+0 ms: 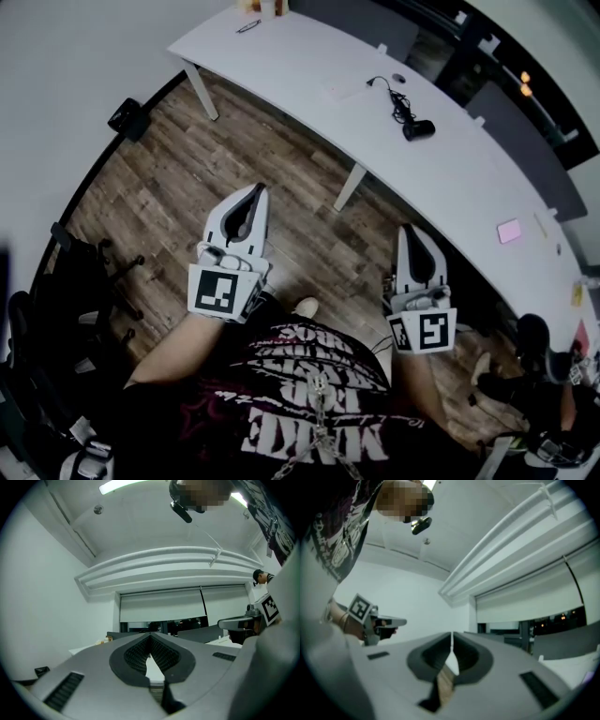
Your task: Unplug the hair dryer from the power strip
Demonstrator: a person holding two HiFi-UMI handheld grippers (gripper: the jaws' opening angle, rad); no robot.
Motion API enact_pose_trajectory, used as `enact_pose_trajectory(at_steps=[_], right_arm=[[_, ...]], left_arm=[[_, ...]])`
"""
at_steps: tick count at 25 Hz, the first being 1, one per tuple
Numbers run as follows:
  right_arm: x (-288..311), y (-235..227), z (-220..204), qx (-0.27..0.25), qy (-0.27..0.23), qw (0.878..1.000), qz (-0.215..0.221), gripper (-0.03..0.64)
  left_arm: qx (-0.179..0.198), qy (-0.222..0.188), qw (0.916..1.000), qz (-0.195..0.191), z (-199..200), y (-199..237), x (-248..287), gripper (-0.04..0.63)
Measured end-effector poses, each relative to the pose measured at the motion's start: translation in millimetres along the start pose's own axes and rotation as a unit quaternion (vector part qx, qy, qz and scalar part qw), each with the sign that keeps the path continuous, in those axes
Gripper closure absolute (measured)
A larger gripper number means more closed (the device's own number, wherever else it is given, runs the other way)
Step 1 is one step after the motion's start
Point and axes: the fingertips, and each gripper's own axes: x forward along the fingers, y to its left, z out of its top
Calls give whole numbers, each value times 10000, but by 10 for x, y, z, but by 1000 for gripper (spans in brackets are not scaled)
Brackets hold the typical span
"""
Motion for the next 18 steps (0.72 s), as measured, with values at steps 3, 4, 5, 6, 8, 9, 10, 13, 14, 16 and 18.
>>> enact_pose_trajectory(at_steps=[3, 4, 5, 6, 8, 9, 10, 13, 14, 16, 18], right_arm=[[-56, -72, 0, 64, -68, 10000, 1, 581], [-69, -95, 2, 77, -96, 9999, -7, 581], [-77, -119, 1, 95, -116, 9999, -23, 580], [-85, -140, -6, 117, -124, 9998, -48, 581], [-123, -168, -23, 151, -124, 9997, -109, 581], [-151, -178, -29, 156, -123, 9997, -139, 580], [-179, -190, -31, 152, -122, 9997, -168, 581], [-232, -240, -41, 109, -65, 9995, -285, 581], [-241, -249, -46, 96, -35, 9994, -328, 581], [-255, -245, -62, 91, 10, 9992, -397, 581], [-275, -224, -89, 120, 44, 9990, -434, 581]], left_arm=[[87, 59, 9999, 71, 40, -66, -14, 569], [113, 59, 9999, 81, 56, -80, -9, 569], [152, 44, 9999, 69, 73, -93, 3, 570], [186, 26, 9998, 32, 82, -109, 13, 569], [186, 9, 9998, -55, 82, -162, 11, 569], [194, 7, 9998, -98, 78, -195, 6, 569], [211, 9, 9997, -140, 71, -229, 9, 570], [131, 69, 9996, -241, 40, -329, 64, 569], [93, 102, 9995, -280, 28, -356, 87, 569], [102, 125, 9991, -395, 28, -395, 134, 569], [145, 102, 9986, -496, 46, -425, 168, 570]])
